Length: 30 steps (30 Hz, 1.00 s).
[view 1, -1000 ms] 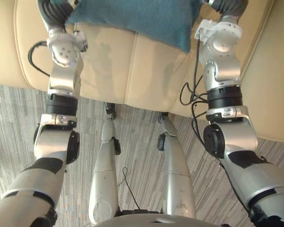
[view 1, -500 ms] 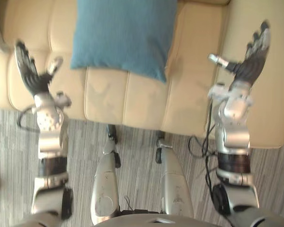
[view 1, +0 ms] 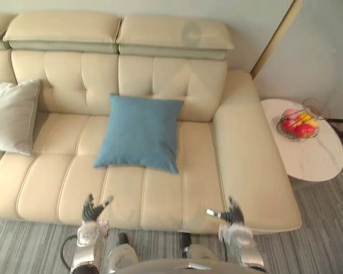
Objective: Pick up cushions and gather them together orderly.
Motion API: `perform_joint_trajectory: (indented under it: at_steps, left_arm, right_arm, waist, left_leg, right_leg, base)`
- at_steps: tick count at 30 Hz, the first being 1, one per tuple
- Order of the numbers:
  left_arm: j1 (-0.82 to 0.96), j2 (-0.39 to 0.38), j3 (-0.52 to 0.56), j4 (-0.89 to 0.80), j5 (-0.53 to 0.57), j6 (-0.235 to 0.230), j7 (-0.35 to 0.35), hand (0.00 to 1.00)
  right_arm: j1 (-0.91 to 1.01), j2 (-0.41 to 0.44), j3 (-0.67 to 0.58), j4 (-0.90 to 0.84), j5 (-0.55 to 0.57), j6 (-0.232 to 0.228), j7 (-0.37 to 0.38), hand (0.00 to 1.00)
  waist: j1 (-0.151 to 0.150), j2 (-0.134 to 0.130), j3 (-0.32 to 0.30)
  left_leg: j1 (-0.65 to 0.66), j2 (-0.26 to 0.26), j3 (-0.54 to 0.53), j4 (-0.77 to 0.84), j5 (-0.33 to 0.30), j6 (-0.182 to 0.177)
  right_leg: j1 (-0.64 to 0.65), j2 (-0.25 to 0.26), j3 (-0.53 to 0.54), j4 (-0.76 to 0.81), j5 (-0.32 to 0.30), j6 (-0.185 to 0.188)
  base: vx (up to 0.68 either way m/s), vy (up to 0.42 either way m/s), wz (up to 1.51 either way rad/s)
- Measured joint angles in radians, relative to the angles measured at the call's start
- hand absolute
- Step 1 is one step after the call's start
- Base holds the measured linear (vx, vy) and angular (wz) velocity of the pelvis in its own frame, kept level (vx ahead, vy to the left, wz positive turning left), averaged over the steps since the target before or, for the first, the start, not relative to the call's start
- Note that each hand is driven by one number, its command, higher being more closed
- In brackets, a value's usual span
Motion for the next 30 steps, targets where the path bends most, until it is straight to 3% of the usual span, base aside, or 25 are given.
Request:
perform_joint_trajectory:
  at_steps: [2,5,9,12,13,14,15,16,19,20,22,23,24,25,27,28,30]
  left_arm:
    - [0.007,0.000,0.019,0.131,0.053,0.014,-0.002,0.00]
    - [0.024,0.000,0.036,0.200,0.076,0.018,-0.004,0.00]
    - [0.028,0.006,0.055,0.225,0.088,0.018,-0.008,0.00]
    - [0.014,0.008,0.063,0.220,0.105,0.016,-0.007,0.00]
    - [0.011,0.010,0.073,0.218,0.105,0.016,-0.006,0.00]
    - [0.010,0.002,0.075,0.220,0.106,0.017,-0.001,0.00]
    - [0.008,-0.011,0.079,0.220,0.106,0.018,0.006,0.00]
    - [0.020,-0.010,0.085,0.222,0.106,0.023,0.014,0.00]
    - [0.021,0.023,0.083,0.221,0.105,0.036,0.027,0.00]
    - [0.025,0.024,0.083,0.221,0.105,0.036,0.029,0.00]
    - [0.025,0.031,0.086,0.222,0.103,0.037,0.029,0.00]
    - [0.012,0.030,0.084,0.232,0.102,0.037,0.034,0.00]
    - [0.003,0.015,0.081,0.232,0.094,0.038,0.042,0.00]
    - [0.004,0.008,0.079,0.235,0.093,0.038,0.046,0.00]
    - [-0.001,-0.001,0.030,0.249,0.093,0.038,0.049,0.00]
    - [-0.003,-0.002,0.018,0.250,0.093,0.038,0.049,0.00]
    - [-0.005,-0.008,-0.005,0.249,0.094,0.037,0.052,0.00]
  right_arm:
    - [0.000,0.001,-0.064,0.135,-0.021,0.009,0.004,0.00]
    - [0.000,-0.003,-0.108,0.225,-0.021,0.014,0.003,0.00]
    - [0.000,-0.003,-0.121,0.242,-0.020,0.016,0.004,0.00]
    - [-0.011,0.007,-0.101,0.246,-0.022,0.016,0.004,0.00]
    - [-0.024,0.013,-0.100,0.246,-0.022,0.016,0.004,0.00]
    - [-0.030,0.011,-0.100,0.251,-0.022,0.016,0.003,0.00]
    - [-0.043,-0.004,-0.102,0.264,-0.023,0.018,0.002,0.00]
    - [-0.054,0.009,-0.092,0.266,-0.022,0.019,0.003,0.00]
    - [-0.067,0.023,-0.061,0.312,-0.025,0.021,0.002,0.00]
    - [-0.068,0.025,-0.061,0.326,-0.026,0.022,0.002,0.00]
    - [-0.096,0.027,-0.053,0.345,-0.039,0.022,0.002,0.00]
    - [-0.120,0.011,-0.028,0.345,-0.054,0.025,0.002,0.00]
    - [-0.138,-0.005,-0.011,0.345,-0.057,0.026,0.000,0.00]
    - [-0.149,-0.013,0.002,0.345,-0.060,0.025,-0.001,0.00]
    - [-0.196,-0.049,0.035,0.343,-0.062,0.025,-0.010,0.00]
    - [-0.198,-0.056,0.038,0.343,-0.062,0.025,-0.011,0.00]
    - [-0.203,-0.064,0.046,0.341,-0.062,0.025,-0.013,0.00]
  waist:
    - [-0.006,-0.002,-0.022]
    - [-0.005,-0.003,-0.026]
    - [-0.003,-0.010,-0.024]
    - [0.002,-0.030,-0.002]
    - [0.006,-0.042,0.000]
    - [0.015,-0.024,0.002]
    - [0.032,0.018,0.006]
    - [0.026,0.019,0.020]
    - [0.032,-0.031,0.014]
    - [0.034,-0.036,0.011]
    - [0.037,-0.051,0.003]
    - [0.049,-0.047,-0.001]
    - [0.061,-0.016,0.005]
    - [0.063,-0.002,0.005]
    - [0.060,0.053,0.021]
    - [0.060,0.067,0.029]
    - [0.056,0.087,0.039]
  left_leg:
    - [0.042,-0.016,0.011,-0.041,0.006,0.000]
    - [0.088,-0.029,0.028,-0.066,0.010,-0.002]
    - [0.131,-0.041,0.058,-0.068,0.003,-0.004]
    - [0.114,-0.039,0.086,0.009,-0.036,0.009]
    - [0.083,-0.041,0.083,0.066,-0.068,0.032]
    - [0.070,-0.039,0.055,0.075,-0.085,0.049]
    - [0.069,-0.007,0.061,0.059,-0.076,0.068]
    - [0.056,0.003,0.075,0.078,-0.067,0.077]
    - [0.030,0.001,0.043,0.101,-0.048,0.066]
    - [0.021,0.000,0.038,0.100,-0.039,0.065]
    - [-0.006,-0.021,0.027,0.104,-0.003,0.066]
    - [-0.054,-0.018,0.022,0.115,0.041,0.065]
    - [-0.079,0.002,0.022,0.111,0.074,0.073]
    - [-0.091,0.011,0.022,0.100,0.093,0.074]
    - [-0.121,0.038,0.021,0.028,0.144,0.036]
    - [-0.120,0.045,0.021,0.015,0.156,0.029]
    - [-0.092,0.054,0.023,-0.078,0.271,0.026]
  right_leg:
    - [0.036,-0.009,0.013,-0.045,0.021,0.005]
    - [0.066,-0.015,0.037,-0.065,0.033,0.009]
    - [0.081,-0.022,0.076,-0.057,0.040,0.010]
    - [0.070,-0.025,0.099,-0.038,0.038,-0.001]
    - [0.057,-0.028,0.097,-0.045,0.031,-0.055]
    - [0.056,-0.032,0.024,-0.055,-0.019,-0.169]
    - [0.039,-0.038,-0.067,0.016,-0.071,-0.191]
    - [-0.015,-0.070,-0.138,0.246,-0.107,-0.124]
    - [0.018,-0.121,-0.192,0.631,-0.195,-0.033]
    - [0.042,-0.128,-0.192,0.655,-0.196,-0.025]
    - [0.098,-0.153,-0.185,0.608,-0.166,-0.002]
    - [0.138,-0.115,-0.190,0.457,-0.219,0.023]
    - [0.163,-0.087,-0.197,0.350,-0.222,0.021]
    - [0.177,-0.073,-0.202,0.293,-0.222,0.021]
    - [0.217,-0.022,-0.214,0.104,-0.222,0.020]
    - [0.222,-0.014,-0.215,0.085,-0.220,0.017]
    - [0.207,0.006,-0.218,0.081,-0.202,-0.009]
  base:
    - [0.01,0.026,-0.17]
    - [0.00,0.033,-0.22]
    - [-0.05,0.039,-0.24]
    - [-0.12,0.050,-0.27]
    - [-0.16,0.069,-0.35]
    - [-0.19,0.097,-0.69]
    - [-0.17,0.077,-0.64]
    - [-0.16,0.034,-0.41]
    - [-0.11,-0.060,0.23]
    - [-0.07,-0.122,0.23]
    - [-0.07,-0.153,0.12]
    - [-0.15,-0.178,-0.15]
    - [-0.20,-0.178,-0.24]
    - [-0.28,-0.214,-0.28]
    - [-0.26,-0.180,-0.12]
    - [-0.32,-0.142,-0.02]
    - [-0.31,-0.127,-0.01]
